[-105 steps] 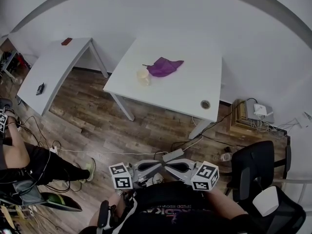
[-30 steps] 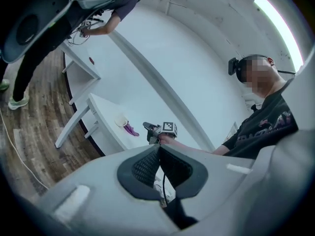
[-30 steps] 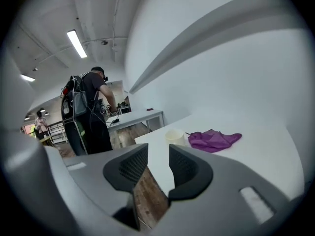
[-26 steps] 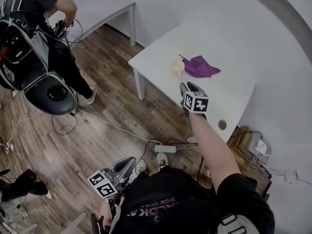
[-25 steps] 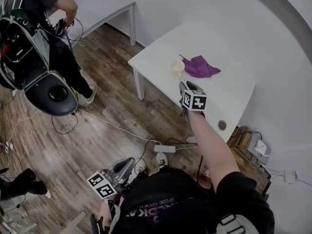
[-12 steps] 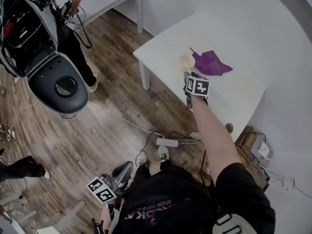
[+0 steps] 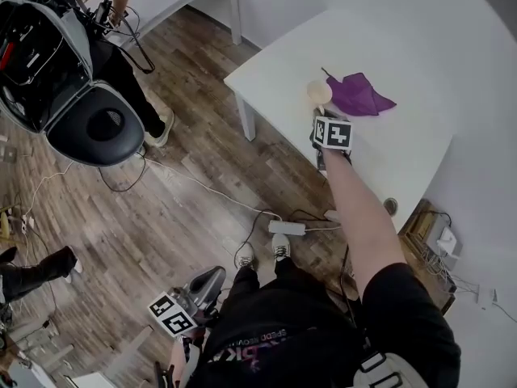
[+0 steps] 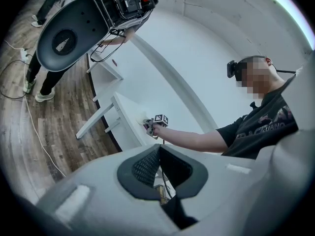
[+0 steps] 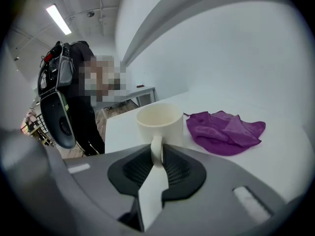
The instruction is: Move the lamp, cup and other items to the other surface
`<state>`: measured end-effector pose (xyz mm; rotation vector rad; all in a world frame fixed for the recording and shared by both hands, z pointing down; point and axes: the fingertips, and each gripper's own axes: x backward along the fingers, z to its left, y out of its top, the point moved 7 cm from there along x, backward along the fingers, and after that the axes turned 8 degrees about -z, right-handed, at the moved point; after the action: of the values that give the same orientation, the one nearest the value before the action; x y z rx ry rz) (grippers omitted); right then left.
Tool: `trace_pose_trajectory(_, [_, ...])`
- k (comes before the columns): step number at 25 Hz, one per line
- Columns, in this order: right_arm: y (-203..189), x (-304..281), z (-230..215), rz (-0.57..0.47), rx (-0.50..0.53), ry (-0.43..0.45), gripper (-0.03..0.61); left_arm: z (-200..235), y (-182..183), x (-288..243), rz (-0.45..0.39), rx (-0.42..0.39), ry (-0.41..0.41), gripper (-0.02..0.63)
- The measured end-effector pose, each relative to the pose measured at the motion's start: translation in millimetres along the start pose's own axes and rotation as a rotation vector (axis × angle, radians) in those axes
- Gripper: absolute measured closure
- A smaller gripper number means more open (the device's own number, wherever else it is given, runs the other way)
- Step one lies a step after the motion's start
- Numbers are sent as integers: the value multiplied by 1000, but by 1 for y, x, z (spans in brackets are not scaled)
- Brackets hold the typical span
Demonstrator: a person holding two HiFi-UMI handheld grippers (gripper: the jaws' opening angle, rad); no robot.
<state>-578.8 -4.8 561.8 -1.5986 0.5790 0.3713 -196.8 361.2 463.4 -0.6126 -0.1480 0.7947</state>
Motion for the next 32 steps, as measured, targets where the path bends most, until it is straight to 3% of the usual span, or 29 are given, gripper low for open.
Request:
trace_pose_trajectory(14, [-19,29,5,-47,25,27,531,-7,15,-1,28,-13,-23,618])
trace_pose_trajectory(32, [-52,116,7,-111,66,25,532,-13,25,2,69,-57,-154,618])
